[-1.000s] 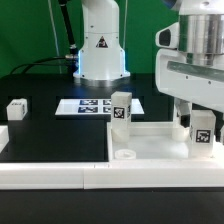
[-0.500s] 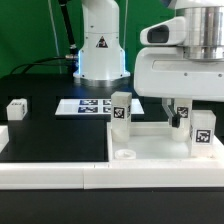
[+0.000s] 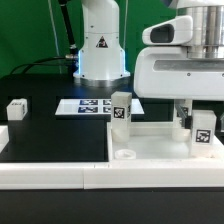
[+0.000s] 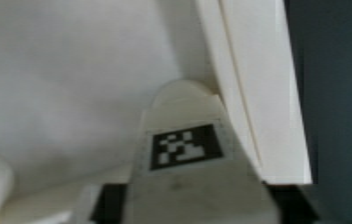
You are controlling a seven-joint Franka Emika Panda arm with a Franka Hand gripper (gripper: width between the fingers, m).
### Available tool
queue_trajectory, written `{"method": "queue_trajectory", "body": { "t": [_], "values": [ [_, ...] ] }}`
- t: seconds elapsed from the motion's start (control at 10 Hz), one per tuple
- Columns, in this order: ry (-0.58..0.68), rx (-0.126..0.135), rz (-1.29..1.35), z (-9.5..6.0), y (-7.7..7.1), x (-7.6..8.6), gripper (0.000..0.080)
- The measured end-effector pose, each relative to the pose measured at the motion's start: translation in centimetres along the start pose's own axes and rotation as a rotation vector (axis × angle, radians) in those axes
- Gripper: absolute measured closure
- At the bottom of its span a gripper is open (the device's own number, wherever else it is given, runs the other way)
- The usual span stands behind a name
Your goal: Assemble square table
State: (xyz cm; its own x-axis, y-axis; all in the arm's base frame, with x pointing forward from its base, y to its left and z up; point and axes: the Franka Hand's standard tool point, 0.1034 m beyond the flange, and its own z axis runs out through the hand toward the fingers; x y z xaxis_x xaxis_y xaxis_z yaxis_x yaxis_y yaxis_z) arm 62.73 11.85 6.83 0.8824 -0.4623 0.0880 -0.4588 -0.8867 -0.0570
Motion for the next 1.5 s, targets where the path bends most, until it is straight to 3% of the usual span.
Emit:
{"method": "queue_trajectory", "body": {
  "t": [0.4, 0.7, 0.8, 1.0, 1.3, 1.5],
  "values": [
    [-0.003, 0.002, 0.271, 0.0, 0.12, 0.07, 0.0511],
    [-0.039, 0.025, 0.757, 0.03, 0.19, 0.19, 0.0509],
    [-0.046, 0.023, 0.818, 0.05, 0.16, 0.18, 0.0509],
    [-0.082, 0.016, 1.202, 0.13, -0.27, 0.19, 0.0509],
    [-0.083, -0.004, 1.46, 0.1, -0.12, 0.27, 0.0509],
    [-0.079, -0.016, 1.498, 0.09, 0.36, 0.37, 0.0508]
  ]
}}
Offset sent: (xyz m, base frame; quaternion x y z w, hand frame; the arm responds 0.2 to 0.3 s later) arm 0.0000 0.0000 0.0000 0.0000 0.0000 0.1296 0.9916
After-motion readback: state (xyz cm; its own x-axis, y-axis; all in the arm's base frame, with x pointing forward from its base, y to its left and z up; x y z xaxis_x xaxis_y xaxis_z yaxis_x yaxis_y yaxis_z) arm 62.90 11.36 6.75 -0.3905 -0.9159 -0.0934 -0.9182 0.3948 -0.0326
